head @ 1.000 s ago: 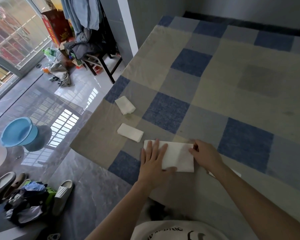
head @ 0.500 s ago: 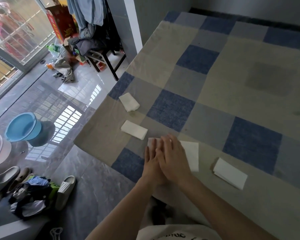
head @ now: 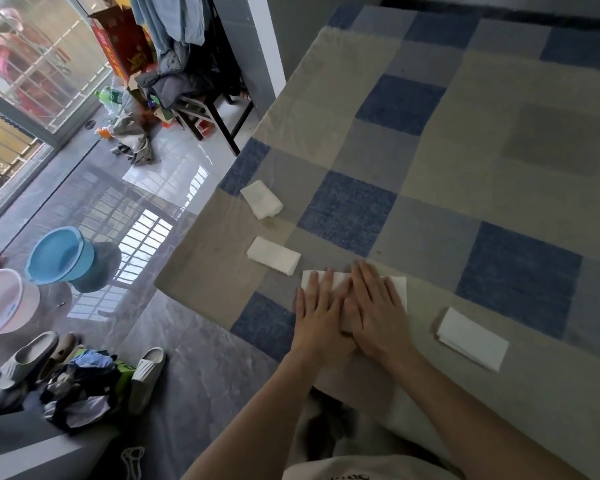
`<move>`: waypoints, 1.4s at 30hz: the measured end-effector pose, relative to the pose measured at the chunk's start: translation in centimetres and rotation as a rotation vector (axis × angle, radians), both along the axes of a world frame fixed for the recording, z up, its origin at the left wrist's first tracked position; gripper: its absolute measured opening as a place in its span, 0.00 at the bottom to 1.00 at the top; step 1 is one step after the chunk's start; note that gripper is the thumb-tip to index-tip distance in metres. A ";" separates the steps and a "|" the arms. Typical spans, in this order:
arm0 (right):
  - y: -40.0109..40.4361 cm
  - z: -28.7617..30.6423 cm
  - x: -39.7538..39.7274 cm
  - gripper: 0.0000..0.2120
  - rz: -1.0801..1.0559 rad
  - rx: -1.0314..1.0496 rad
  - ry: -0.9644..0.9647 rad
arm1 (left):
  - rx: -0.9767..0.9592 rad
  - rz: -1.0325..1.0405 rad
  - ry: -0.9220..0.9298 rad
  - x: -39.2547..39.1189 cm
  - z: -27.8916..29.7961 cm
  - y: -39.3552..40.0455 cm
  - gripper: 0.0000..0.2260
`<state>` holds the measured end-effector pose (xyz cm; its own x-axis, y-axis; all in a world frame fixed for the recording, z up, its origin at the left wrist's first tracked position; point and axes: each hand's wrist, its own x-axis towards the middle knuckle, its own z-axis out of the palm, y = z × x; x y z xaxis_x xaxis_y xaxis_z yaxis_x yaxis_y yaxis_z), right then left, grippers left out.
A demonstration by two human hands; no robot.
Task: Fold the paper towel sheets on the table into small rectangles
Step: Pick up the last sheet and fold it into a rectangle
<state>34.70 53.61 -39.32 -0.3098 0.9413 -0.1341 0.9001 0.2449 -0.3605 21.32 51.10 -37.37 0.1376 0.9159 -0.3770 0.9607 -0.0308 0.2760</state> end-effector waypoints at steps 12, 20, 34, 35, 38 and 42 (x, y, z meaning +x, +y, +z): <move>0.0 -0.8 2.3 0.29 0.029 0.085 -0.110 | 0.136 0.254 -0.039 -0.7 -0.1 -1.1 0.32; -0.2 -1.0 3.2 0.35 0.107 0.135 -0.063 | 0.293 -0.061 -0.298 6.0 0.6 1.5 0.26; -0.1 -0.7 2.5 0.29 0.042 0.056 -0.138 | 0.224 -0.044 -0.082 -0.9 -1.8 0.3 0.25; -0.2 -0.5 2.5 0.29 0.044 0.058 -0.134 | 0.213 -0.057 -0.069 -1.6 -1.7 0.2 0.26; -0.2 0.1 2.5 0.29 0.038 0.045 -0.126 | 0.192 -0.107 -0.012 -2.4 -1.4 0.2 0.28; -0.2 0.5 2.3 0.29 0.033 0.011 -0.125 | 0.137 -0.144 0.047 -2.1 -1.0 0.3 0.36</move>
